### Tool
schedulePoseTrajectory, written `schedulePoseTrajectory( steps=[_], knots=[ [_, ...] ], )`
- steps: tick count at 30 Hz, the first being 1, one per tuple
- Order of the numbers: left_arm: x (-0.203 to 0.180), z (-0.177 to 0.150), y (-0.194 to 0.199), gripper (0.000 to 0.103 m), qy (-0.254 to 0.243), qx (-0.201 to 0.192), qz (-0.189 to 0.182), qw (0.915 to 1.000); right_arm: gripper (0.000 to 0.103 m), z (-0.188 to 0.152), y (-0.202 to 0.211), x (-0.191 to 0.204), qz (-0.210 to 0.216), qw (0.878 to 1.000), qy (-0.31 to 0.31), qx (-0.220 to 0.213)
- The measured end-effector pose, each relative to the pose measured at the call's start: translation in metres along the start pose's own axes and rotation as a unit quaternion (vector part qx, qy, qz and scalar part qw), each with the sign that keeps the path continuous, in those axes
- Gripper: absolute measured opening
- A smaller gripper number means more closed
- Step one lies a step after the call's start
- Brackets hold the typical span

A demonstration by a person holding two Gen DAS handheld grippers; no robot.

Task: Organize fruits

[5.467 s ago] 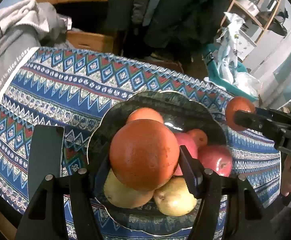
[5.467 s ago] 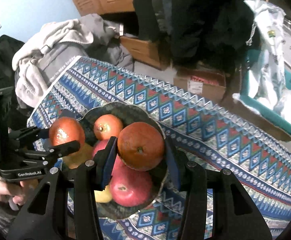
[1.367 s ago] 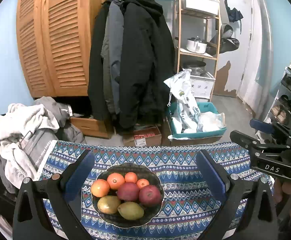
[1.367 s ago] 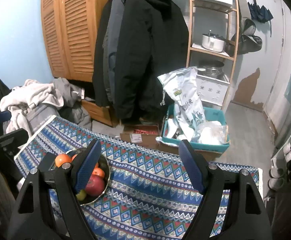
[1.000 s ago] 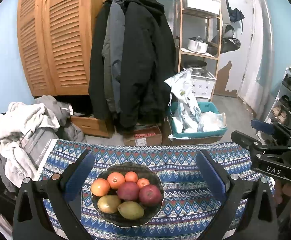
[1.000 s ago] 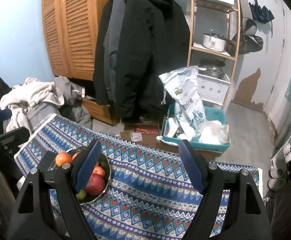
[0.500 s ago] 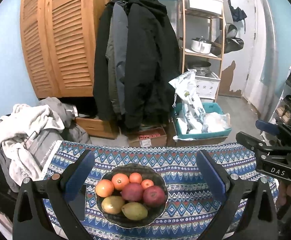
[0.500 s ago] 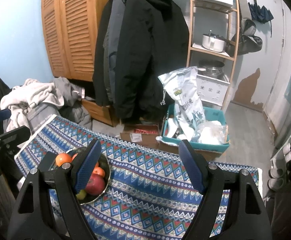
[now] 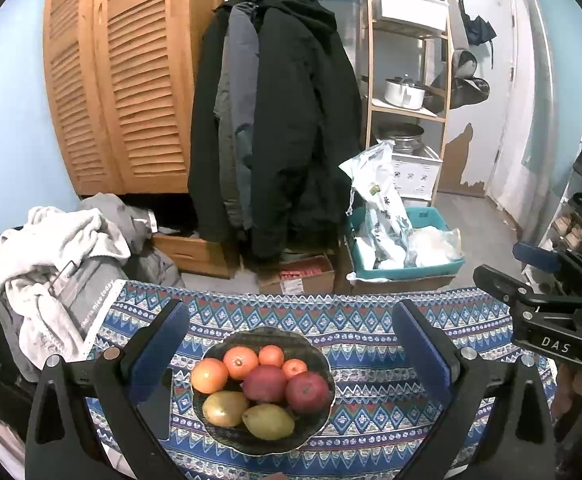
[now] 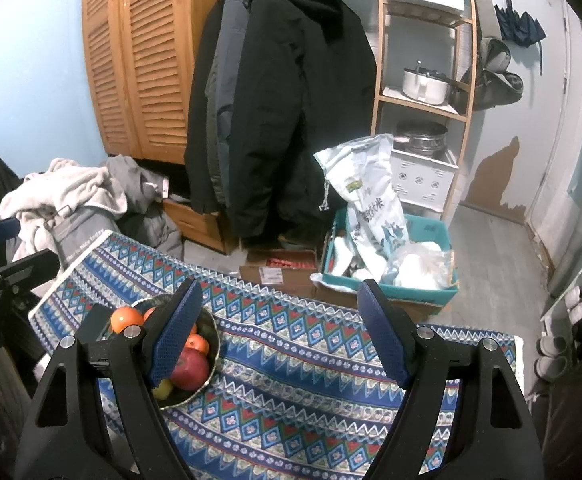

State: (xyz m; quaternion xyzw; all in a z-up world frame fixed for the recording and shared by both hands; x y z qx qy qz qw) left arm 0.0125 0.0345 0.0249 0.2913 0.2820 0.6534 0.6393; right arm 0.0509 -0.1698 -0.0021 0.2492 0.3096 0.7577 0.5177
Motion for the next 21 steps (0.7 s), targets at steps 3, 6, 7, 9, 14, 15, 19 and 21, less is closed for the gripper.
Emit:
schedulePoseTrajectory(
  steps=[3,6,7,9,14,15,19,21],
  knots=[
    [0.0,0.0002,-0.0003,0.102,0.001,0.002,0.0,1.0,0.079,0.0,-0.0001,-0.0001,0.0,1.0,0.0,0.0],
    [0.001,0.0005,-0.0014,0.102,0.004,0.005,-0.001,1.0,0.079,-0.0002,0.0,0.0,0.0,1.0,0.0,0.001],
    [0.0013,0.0008,-0.0016,0.102,0.005,0.006,-0.002,1.0,0.079,-0.0002,0.0,0.0,0.0,1.0,0.0,0.0],
    [0.0014,0.0009,-0.0018,0.102,0.005,0.005,-0.002,1.0,0.079,-0.0002,0.0003,-0.0001,0.0,1.0,0.001,0.0],
    [0.0023,0.0006,-0.0014,0.102,0.003,0.004,0.001,1.0,0.079,-0.0004,0.0,0.0001,0.0,1.0,0.0,0.0],
    [0.0027,0.0005,-0.0013,0.102,0.003,0.003,0.001,1.0,0.079,-0.0004,0.0,0.0002,0.0,1.0,0.001,0.0],
    [0.0019,-0.0001,-0.0011,0.102,0.003,0.002,0.001,1.0,0.079,-0.0001,0.0008,-0.0018,0.001,1.0,0.001,0.002],
    [0.0025,-0.0001,-0.0011,0.102,0.004,0.003,0.002,1.0,0.079,-0.0001,0.002,-0.0042,0.0,1.0,0.001,0.002]
  ],
)
Point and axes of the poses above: each gripper's, at about its wrist camera, not at the fingertips, and y roughly against the way its jaws point, x to its left, z to its top, the point moved 1 cm from there along -y, roughly the way its jaws point, and after that the axes turned 9 degrees about x, right-handed, at the moved point
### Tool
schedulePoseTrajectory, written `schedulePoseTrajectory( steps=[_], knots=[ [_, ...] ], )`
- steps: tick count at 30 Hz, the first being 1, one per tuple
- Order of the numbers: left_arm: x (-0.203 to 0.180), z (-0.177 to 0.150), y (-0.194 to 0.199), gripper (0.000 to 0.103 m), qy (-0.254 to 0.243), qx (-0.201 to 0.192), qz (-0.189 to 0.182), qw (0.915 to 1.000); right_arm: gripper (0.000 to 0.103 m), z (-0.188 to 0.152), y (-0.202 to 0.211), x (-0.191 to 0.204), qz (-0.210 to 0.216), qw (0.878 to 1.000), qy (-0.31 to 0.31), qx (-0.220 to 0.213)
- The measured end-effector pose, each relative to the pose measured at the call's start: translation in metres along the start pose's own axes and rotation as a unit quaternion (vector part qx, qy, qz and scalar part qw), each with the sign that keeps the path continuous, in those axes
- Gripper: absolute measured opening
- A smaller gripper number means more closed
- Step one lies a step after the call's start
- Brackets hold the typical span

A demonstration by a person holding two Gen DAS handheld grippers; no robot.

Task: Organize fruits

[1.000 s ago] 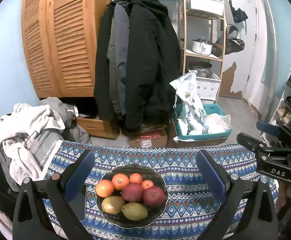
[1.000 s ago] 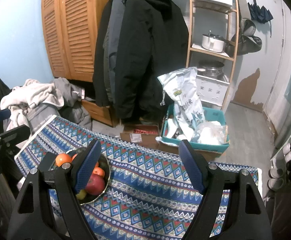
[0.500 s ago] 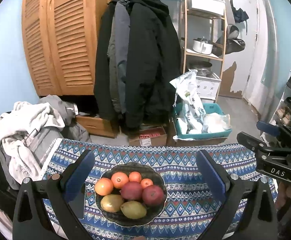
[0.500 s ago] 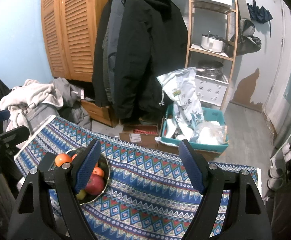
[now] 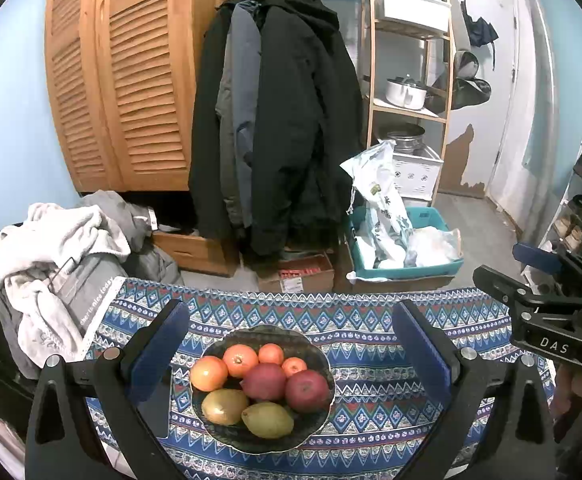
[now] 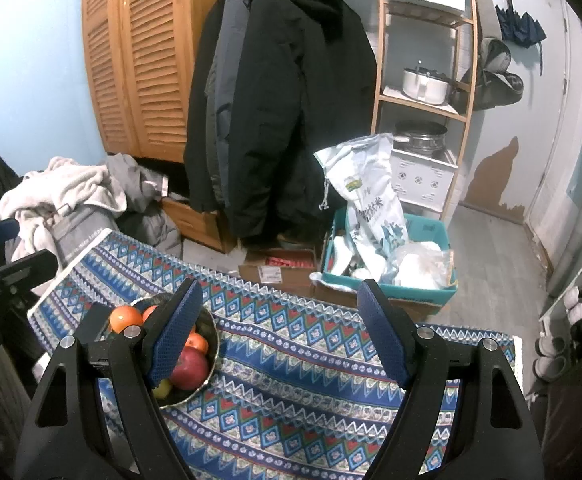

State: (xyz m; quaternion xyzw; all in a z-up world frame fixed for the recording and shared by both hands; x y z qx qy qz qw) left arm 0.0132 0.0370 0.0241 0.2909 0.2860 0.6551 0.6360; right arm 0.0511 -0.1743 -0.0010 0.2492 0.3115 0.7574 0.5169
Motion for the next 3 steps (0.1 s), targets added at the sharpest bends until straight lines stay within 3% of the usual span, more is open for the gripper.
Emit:
schedulePoseTrajectory(
  steps=[3],
  knots=[
    [-0.0011,-0.0003,0.0001,0.102,-0.001,0.001,-0.001,1.0,0.079,0.0,0.0,0.0001,0.0,1.0,-0.001,0.0]
  ],
)
Point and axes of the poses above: each gripper's, at about its wrist camera, not at the fingertips, and y roughly against the way its jaws point, x to its left, z to its top, the point moved 1 cm from there along -y, roughly the way its jaws point, and after that the axes turned 9 degrees about x, right-handed, at the moved point
